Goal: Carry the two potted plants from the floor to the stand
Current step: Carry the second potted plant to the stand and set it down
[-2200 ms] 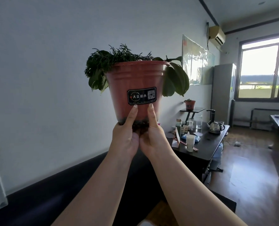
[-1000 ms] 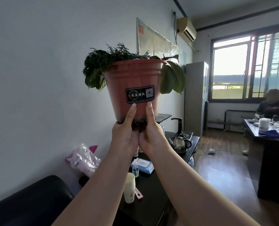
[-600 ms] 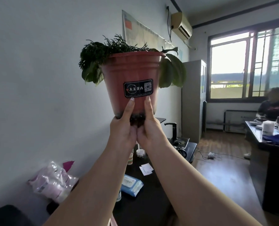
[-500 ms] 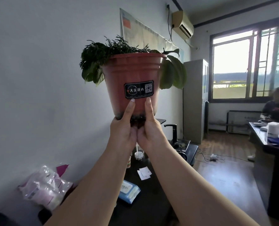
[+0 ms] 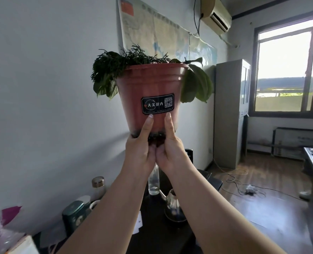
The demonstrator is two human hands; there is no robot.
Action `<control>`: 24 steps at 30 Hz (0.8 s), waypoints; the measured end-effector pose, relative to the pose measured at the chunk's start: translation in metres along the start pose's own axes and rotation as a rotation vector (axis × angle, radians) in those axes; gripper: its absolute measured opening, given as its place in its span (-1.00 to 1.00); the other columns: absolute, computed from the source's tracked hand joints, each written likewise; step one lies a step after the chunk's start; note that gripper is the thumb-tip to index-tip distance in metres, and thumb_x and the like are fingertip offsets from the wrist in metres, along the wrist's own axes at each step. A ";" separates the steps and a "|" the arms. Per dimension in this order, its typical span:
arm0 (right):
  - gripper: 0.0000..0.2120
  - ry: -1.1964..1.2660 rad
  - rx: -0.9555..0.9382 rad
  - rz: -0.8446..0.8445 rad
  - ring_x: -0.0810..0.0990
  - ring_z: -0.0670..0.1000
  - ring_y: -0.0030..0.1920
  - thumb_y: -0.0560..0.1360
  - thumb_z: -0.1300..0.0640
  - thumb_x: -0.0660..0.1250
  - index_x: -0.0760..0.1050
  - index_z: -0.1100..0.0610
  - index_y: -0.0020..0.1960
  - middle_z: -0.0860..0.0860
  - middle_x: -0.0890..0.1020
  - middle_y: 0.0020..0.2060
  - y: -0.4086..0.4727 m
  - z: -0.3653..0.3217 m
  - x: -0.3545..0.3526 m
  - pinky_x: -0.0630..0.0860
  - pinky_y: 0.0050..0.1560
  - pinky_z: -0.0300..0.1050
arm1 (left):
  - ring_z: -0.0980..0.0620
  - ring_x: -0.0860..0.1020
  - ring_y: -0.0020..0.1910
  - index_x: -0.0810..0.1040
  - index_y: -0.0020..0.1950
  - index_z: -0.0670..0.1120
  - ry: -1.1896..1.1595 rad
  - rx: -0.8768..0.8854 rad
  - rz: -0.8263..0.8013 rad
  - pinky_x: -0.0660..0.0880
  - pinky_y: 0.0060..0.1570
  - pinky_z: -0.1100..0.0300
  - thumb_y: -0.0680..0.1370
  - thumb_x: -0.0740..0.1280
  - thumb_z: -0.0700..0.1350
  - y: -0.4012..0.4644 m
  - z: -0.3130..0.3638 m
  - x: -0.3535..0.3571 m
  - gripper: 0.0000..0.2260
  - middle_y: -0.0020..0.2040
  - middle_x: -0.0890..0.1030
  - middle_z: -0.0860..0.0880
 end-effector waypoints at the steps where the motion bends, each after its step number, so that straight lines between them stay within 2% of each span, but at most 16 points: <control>1: -0.70 -0.004 0.004 -0.005 0.70 -0.03 -0.13 0.46 -0.03 0.30 0.55 0.20 0.00 0.08 0.70 -0.09 0.014 -0.009 -0.012 0.62 -0.06 -0.22 | 0.01 0.68 -0.11 0.50 0.16 -0.23 0.002 -0.004 0.006 0.61 -0.12 0.19 0.35 0.39 -0.14 0.013 -0.016 0.004 -0.59 0.05 0.65 -0.15; 4: -0.75 -0.003 0.016 -0.014 0.67 -0.01 -0.09 0.48 -0.01 0.28 0.55 0.18 -0.05 0.08 0.69 -0.09 0.051 -0.030 -0.042 0.58 0.03 -0.16 | 0.00 0.68 -0.11 0.51 0.13 -0.22 -0.014 0.005 0.014 0.61 -0.15 0.18 0.30 0.41 -0.13 0.048 -0.056 0.011 -0.58 0.05 0.64 -0.16; 8: -0.75 0.012 0.023 -0.037 0.71 -0.03 -0.21 0.49 0.01 0.28 0.56 0.19 -0.05 0.07 0.71 -0.18 0.111 -0.059 -0.087 0.63 -0.22 -0.22 | -0.02 0.68 -0.08 0.55 0.04 -0.20 -0.001 -0.004 0.007 0.61 -0.13 0.18 0.22 0.43 -0.10 0.108 -0.113 0.016 -0.57 0.00 0.68 -0.15; 10: -0.76 0.009 0.020 -0.046 0.71 -0.04 -0.23 0.48 0.01 0.30 0.57 0.19 -0.05 0.07 0.71 -0.18 0.143 -0.072 -0.109 0.63 -0.24 -0.23 | -0.03 0.68 -0.07 0.57 0.02 -0.19 0.006 -0.010 -0.006 0.61 -0.13 0.17 0.22 0.44 -0.09 0.139 -0.141 0.018 -0.59 -0.05 0.70 -0.12; 13: -0.63 0.008 0.009 -0.047 0.71 -0.04 -0.18 0.30 -0.05 0.38 0.57 0.19 -0.02 0.07 0.71 -0.14 0.196 -0.088 -0.135 0.63 -0.16 -0.22 | -0.02 0.68 -0.09 0.57 0.04 -0.17 0.012 -0.009 -0.001 0.62 -0.11 0.15 0.22 0.44 -0.09 0.188 -0.177 0.021 -0.59 -0.07 0.71 -0.11; 15: -0.54 0.001 0.011 -0.049 0.70 -0.03 -0.14 0.21 -0.08 0.40 0.57 0.19 0.00 0.08 0.71 -0.10 0.230 -0.098 -0.152 0.63 -0.08 -0.20 | -0.01 0.69 -0.12 0.57 0.03 -0.18 0.016 -0.003 -0.003 0.61 -0.17 0.18 0.29 0.42 -0.12 0.218 -0.196 0.026 -0.66 -0.11 0.71 -0.09; 19: -0.52 0.002 0.033 -0.056 0.70 -0.02 -0.12 0.19 -0.08 0.40 0.56 0.19 0.01 0.08 0.71 -0.10 0.297 -0.124 -0.181 0.59 0.02 -0.17 | 0.02 0.69 -0.22 0.57 -0.04 -0.18 0.023 0.004 0.014 0.58 -0.31 0.25 0.43 0.35 -0.17 0.279 -0.239 0.039 -0.86 -0.22 0.72 -0.07; 24: -0.58 0.048 0.073 -0.073 0.67 0.01 -0.05 0.27 -0.05 0.38 0.56 0.20 0.01 0.12 0.68 -0.03 0.361 -0.148 -0.218 0.55 0.10 -0.14 | -0.01 0.69 -0.15 0.57 -0.01 -0.19 0.077 0.057 0.020 0.60 -0.23 0.20 0.24 0.43 -0.11 0.341 -0.286 0.043 -0.64 -0.16 0.72 -0.09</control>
Point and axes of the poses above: each hand's wrist, its own y-axis towards the middle knuckle, its own x-axis out of the palm, z = x × y, the point moved 2 cm from there along y, towards the middle knuckle
